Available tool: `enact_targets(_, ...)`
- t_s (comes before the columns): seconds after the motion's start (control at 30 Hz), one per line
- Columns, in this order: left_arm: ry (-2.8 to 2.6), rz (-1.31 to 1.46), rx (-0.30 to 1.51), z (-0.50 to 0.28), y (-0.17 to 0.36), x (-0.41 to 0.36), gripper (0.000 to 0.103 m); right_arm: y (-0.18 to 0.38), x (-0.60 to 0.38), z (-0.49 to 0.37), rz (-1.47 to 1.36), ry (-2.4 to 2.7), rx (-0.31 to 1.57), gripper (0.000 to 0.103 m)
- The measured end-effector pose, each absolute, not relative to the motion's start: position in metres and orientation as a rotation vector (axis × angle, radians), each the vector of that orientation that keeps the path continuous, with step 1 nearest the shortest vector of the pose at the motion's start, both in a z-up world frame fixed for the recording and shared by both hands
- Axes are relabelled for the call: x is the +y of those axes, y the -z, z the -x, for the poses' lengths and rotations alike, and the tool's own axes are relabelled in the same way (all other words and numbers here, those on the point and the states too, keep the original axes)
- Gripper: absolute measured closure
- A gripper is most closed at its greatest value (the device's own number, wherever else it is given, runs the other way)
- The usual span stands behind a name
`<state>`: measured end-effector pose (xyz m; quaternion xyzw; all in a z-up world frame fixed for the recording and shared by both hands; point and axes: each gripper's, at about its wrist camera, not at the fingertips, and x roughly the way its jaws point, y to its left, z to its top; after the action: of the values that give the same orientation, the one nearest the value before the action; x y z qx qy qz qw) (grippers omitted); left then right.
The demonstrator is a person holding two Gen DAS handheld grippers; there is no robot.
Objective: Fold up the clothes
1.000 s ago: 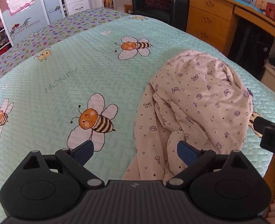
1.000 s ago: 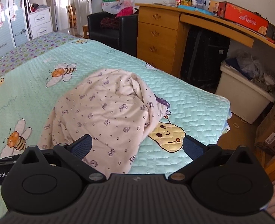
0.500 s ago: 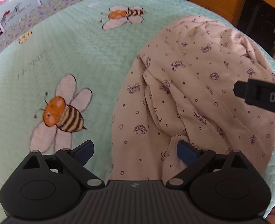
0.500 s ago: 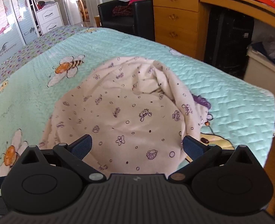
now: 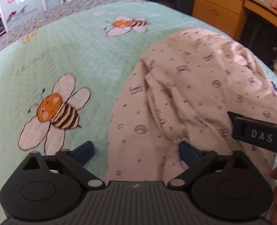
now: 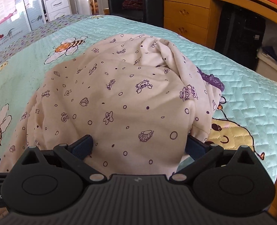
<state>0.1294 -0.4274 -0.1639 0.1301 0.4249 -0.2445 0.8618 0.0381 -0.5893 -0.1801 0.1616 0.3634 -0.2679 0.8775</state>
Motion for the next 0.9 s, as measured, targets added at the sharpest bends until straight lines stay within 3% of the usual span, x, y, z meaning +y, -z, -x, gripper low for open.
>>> enact_targets(0.03, 0.537, -0.283, 0.876, -0.127, 0.162, -0.430, 0.023, 0.179, -0.590, -0.037, -0.334, 0.562, 0.751, 0.009)
enact_targets(0.1, 0.553, -0.311, 0.862, -0.123, 0.162, -0.436, 0.029, 0.177, -0.589, -0.035, -0.316, 0.559, 0.744, 0.023)
enact_targets(0.17, 0.572, -0.309, 0.866, -0.124, 0.162, -0.439, 0.037, 0.175, -0.589, -0.035, -0.313, 0.539, 0.742, 0.043)
enact_targets(0.2, 0.594, -0.293, 0.874, -0.125, 0.162, -0.439, 0.045, 0.175, -0.589, -0.035, -0.316, 0.531, 0.742, 0.046)
enact_targets(0.23, 0.616, -0.276, 0.881, -0.127, 0.162, -0.438, 0.057, 0.174, -0.590, -0.034, -0.320, 0.524, 0.742, 0.053)
enact_targets(0.27, 0.635, -0.273, 0.879, -0.127, 0.161, -0.438, 0.076, 0.173, -0.589, -0.034, -0.323, 0.519, 0.736, 0.062)
enact_targets(0.33, 0.673, -0.269, 0.875, -0.126, 0.159, -0.437, 0.092, 0.169, -0.589, -0.033, -0.326, 0.509, 0.721, 0.072)
enact_targets(0.47, 0.691, -0.220, 0.874, -0.131, 0.155, -0.429, 0.094, 0.153, -0.583, -0.025, -0.332, 0.478, 0.667, 0.078)
enact_targets(0.9, 0.749, -0.047, 0.693, -0.093, 0.087, -0.338, 0.095, 0.061, -0.520, 0.033, -0.432, 0.268, 0.453, 0.083)
